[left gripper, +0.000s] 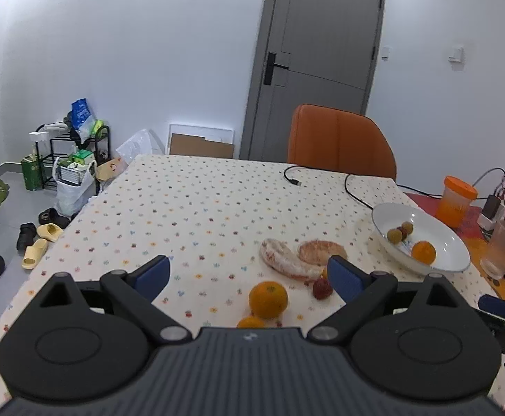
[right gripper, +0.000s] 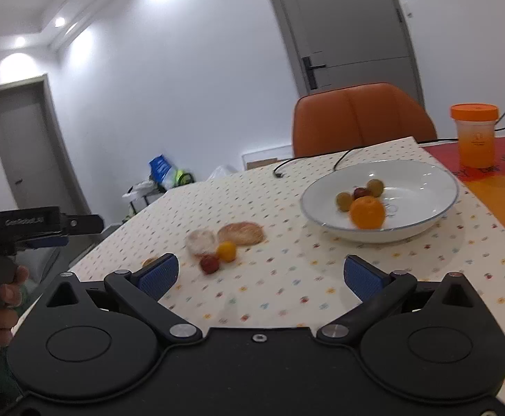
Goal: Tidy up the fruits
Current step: 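Withdraw both tools from the bowl toward the remaining fruits, then grasp the small tangerine with the left tool while the right tool reaches the orange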
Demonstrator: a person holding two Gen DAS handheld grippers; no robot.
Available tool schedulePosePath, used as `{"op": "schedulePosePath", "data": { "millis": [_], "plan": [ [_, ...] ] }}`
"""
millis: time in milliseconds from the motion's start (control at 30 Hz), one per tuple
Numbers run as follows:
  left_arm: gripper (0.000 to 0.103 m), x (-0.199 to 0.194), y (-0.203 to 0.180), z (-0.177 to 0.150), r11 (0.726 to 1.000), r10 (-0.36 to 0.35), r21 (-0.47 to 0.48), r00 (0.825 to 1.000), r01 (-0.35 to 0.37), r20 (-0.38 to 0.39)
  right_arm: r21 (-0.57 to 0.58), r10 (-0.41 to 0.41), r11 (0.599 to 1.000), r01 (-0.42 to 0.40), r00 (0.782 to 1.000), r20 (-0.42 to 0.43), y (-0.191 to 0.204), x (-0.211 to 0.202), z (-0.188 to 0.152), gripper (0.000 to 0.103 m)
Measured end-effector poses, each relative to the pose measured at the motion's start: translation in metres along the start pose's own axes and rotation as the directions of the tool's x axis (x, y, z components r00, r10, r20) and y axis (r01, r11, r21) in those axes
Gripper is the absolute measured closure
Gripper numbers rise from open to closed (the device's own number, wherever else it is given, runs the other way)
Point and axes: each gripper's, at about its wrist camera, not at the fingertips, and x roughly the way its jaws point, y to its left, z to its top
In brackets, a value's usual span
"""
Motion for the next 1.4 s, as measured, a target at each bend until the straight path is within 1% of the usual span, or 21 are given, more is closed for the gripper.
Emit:
{"op": "schedulePosePath", "data": {
  "millis": [133, 167, 267, 333, 467, 600, 700, 800, 867, 933, 967, 1000, 1067, 1100, 1233, 1400],
  "plan": [
    [0.009, -0.001, 0.006, -0.011, 1.0, -0.03, -0.004, 1.0, 0.03, -0.003, -0.032, -0.007, 0.999, 0.006, 1.0, -0.012, 0.013, 0.002, -0.004, 0.0],
    [0.009, -0.001, 0.007, -0.013, 1.0, -0.03, -0.007, 1.0, 0.03, -0.007, -0.036, -0.005, 0.999, 0.005, 1.0, -0.017, 0.015, 0.003, -0.005, 0.0],
    [0.014, 0.0, 0.01, -0.021, 0.999, -0.033, -0.001, 0.999, 0.033, -0.008, -0.042, 0.008, 0.999, -0.01, 0.999, -0.044, 0.02, 0.008, -0.005, 0.0],
    [0.021, 0.001, 0.011, -0.024, 0.999, -0.042, -0.001, 0.999, 0.042, -0.014, -0.052, 0.005, 0.999, -0.008, 0.999, -0.046, 0.023, 0.011, -0.006, 0.0],
    [0.029, 0.006, 0.013, -0.03, 0.998, -0.059, -0.007, 0.998, 0.059, -0.025, -0.075, -0.009, 0.997, 0.004, 0.998, -0.058, 0.029, 0.018, -0.008, 0.0],
    [0.039, 0.013, 0.014, -0.035, 0.998, -0.067, -0.012, 0.997, 0.067, -0.038, -0.087, -0.001, 0.996, -0.005, 0.998, -0.065, 0.033, 0.023, -0.01, 0.003],
    [0.043, 0.02, 0.015, -0.04, 0.996, -0.082, -0.03, 0.995, 0.081, -0.059, -0.096, 0.007, 0.995, -0.014, 0.997, -0.076, 0.036, 0.028, -0.01, 0.004],
    [0.044, 0.028, 0.016, -0.045, 0.996, -0.087, -0.032, 0.994, 0.085, -0.073, -0.098, 0.008, 0.995, -0.017, 0.996, -0.084, 0.038, 0.034, -0.01, 0.008],
    [0.047, 0.035, 0.015, -0.047, 0.996, -0.085, -0.035, 0.993, 0.082, -0.085, -0.096, 0.011, 0.995, -0.02, 0.996, -0.09, 0.037, 0.038, -0.01, 0.008],
    [0.055, 0.043, 0.016, -0.05, 0.995, -0.089, -0.042, 0.991, 0.086, -0.101, -0.095, 0.011, 0.995, -0.021, 0.995, -0.099, 0.038, 0.043, -0.011, 0.014],
    [0.056, 0.047, 0.016, -0.051, 0.995, -0.091, -0.048, 0.99, 0.087, -0.109, -0.095, 0.013, 0.995, -0.023, 0.995, -0.104, 0.038, 0.045, -0.011, 0.015],
    [0.061, 0.05, 0.017, -0.052, 0.995, -0.09, -0.054, 0.989, 0.084, -0.116, -0.094, 0.014, 0.995, -0.025, 0.994, -0.112, 0.038, 0.048, -0.011, 0.018],
    [0.068, 0.053, 0.018, -0.054, 0.995, -0.079, -0.062, 0.991, 0.072, -0.112, -0.093, 0.016, 0.995, -0.027, 0.992, -0.123, 0.039, 0.053, -0.011, 0.021],
    [0.079, 0.053, 0.019, -0.053, 0.995, -0.083, -0.069, 0.991, 0.076, -0.108, -0.094, 0.017, 0.995, -0.029, 0.992, -0.127, 0.04, 0.055, -0.01, 0.023],
    [0.079, 0.051, 0.025, -0.052, 0.993, -0.09, -0.08, 0.99, 0.081, -0.11, -0.094, 0.03, 0.995, -0.042, 0.991, -0.128, 0.046, 0.063, -0.006, 0.028],
    [0.079, 0.046, 0.035, -0.05, 0.994, -0.068, -0.095, 0.993, 0.059, -0.101, -0.117, 0.073, 0.989, -0.088, 0.989, -0.13, 0.062, 0.074, -0.001, 0.031]
  ]
}}
